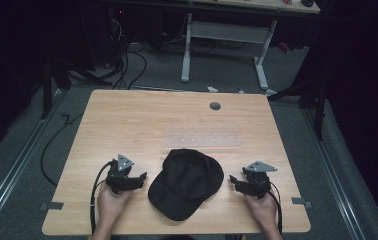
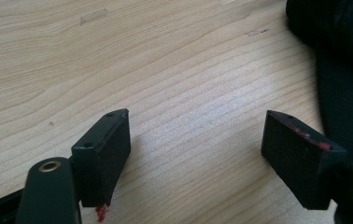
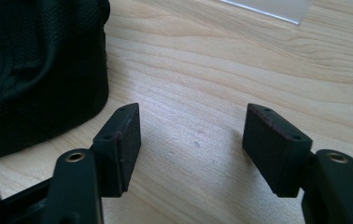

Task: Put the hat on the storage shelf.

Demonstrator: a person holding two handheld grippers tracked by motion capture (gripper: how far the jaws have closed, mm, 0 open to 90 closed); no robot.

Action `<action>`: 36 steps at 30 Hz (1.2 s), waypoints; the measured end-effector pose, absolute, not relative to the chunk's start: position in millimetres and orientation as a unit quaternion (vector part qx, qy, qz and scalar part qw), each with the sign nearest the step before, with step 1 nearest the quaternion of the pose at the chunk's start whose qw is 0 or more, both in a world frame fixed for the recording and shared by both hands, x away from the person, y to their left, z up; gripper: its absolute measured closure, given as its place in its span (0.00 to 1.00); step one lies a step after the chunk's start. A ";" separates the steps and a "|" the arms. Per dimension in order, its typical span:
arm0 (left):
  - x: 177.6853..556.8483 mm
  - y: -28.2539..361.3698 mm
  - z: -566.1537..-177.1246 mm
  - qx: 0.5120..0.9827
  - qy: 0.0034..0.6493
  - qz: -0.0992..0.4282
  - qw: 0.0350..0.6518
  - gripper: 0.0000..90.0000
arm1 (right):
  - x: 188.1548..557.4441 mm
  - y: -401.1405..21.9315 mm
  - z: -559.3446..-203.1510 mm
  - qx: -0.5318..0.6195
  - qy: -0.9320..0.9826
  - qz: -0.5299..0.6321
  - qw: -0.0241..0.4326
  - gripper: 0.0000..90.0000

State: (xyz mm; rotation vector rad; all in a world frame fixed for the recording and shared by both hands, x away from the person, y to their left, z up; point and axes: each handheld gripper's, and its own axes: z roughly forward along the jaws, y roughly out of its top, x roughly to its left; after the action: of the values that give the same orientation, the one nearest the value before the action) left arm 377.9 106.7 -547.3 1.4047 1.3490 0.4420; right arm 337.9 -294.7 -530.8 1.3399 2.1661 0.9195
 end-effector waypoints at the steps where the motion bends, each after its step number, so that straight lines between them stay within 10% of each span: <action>1: 377.9 106.7 -547.3 0.591 0.568 0.186 0.541 0.27 | 337.8 -294.5 -530.8 0.483 0.781 0.332 0.216 0.42; 36: 377.9 107.4 -547.0 0.587 0.573 0.189 0.540 0.28 | 313.8 -282.5 -507.7 0.500 0.757 0.365 0.208 0.59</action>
State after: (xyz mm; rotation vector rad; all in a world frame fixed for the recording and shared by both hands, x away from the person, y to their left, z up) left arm 377.9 107.4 -547.0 1.3950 1.3626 0.4485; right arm 313.8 -282.5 -507.7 1.3924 2.1073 1.0154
